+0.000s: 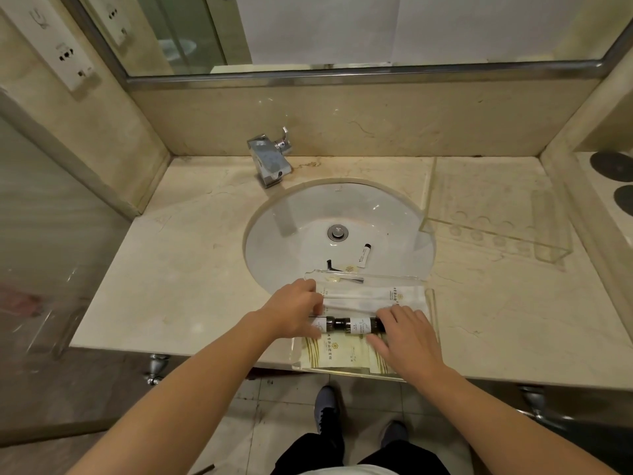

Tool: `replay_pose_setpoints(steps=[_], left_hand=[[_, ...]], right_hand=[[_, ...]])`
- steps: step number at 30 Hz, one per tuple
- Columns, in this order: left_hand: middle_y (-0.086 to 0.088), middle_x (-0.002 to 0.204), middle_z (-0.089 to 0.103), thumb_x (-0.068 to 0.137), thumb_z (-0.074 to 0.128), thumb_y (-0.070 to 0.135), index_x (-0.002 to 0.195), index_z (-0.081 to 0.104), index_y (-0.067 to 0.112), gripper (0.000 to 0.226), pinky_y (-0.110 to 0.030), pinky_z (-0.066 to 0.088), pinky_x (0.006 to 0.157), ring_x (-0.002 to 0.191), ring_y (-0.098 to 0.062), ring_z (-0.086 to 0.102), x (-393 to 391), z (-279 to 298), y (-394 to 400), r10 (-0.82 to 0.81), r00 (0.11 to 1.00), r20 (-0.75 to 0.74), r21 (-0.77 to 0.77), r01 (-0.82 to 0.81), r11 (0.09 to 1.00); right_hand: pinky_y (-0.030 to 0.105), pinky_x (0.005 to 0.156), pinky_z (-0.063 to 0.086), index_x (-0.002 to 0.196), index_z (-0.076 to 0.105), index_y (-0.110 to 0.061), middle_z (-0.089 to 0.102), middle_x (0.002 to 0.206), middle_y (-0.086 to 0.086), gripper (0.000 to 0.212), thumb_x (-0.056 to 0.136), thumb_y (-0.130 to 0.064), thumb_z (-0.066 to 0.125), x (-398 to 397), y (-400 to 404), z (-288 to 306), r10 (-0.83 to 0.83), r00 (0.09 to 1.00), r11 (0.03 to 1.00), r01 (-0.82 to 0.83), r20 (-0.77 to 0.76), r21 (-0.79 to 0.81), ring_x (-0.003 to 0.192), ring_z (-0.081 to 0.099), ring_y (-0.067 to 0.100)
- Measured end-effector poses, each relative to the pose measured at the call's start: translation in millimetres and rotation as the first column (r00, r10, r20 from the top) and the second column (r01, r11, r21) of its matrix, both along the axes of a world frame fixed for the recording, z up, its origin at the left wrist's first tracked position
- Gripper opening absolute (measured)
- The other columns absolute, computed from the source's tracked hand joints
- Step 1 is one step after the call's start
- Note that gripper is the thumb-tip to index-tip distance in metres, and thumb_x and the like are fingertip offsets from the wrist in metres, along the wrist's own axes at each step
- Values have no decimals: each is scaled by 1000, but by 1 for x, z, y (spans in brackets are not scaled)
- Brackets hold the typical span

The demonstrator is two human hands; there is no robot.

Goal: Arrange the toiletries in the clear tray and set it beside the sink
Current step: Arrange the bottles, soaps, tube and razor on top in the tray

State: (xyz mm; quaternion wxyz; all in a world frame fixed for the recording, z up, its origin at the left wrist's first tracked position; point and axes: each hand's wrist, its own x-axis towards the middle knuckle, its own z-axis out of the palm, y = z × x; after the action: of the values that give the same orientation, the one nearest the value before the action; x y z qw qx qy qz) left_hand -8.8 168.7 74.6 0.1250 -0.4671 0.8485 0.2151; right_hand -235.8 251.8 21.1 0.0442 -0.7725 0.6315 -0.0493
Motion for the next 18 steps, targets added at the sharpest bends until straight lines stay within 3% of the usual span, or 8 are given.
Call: replay_pose_setpoints(steps=[5,9,14,18], left_hand=[[3,111,48,67,78,52,106,60,22,53,-26,40,80,103,-16,45,1,-1,-1,-48,999,21,18,47,999],[2,111,44,55,81,62,110,53,22,73,-26,41,79,100,-17,43,3,-1,-3,-126,988,90,30,124,992],[1,111,45,54,81,62,107,52,20,74,-28,41,78,98,-18,43,1,-1,-5,-185,974,132,21,184,983],[1,113,45,58,81,59,109,52,21,71,-27,40,78,97,-17,41,2,-2,-6,-184,974,133,7,184,983]], right_hand=[[30,63,49,98,60,-17,59,86,-2,35,79,-46,67,-3,3,-3,-44,993,997,51,106,-60,73,56,18],[29,59,45,89,57,-18,56,79,-3,33,81,-49,49,-24,5,2,58,998,990,-56,12,-127,67,52,17],[22,43,28,80,45,-22,50,68,-6,32,79,-54,45,-32,10,5,143,987,983,-150,-70,-110,51,30,9],[22,35,29,80,49,-19,51,78,-2,33,80,-53,47,-21,9,2,121,992,991,-123,-33,-56,42,31,10]])
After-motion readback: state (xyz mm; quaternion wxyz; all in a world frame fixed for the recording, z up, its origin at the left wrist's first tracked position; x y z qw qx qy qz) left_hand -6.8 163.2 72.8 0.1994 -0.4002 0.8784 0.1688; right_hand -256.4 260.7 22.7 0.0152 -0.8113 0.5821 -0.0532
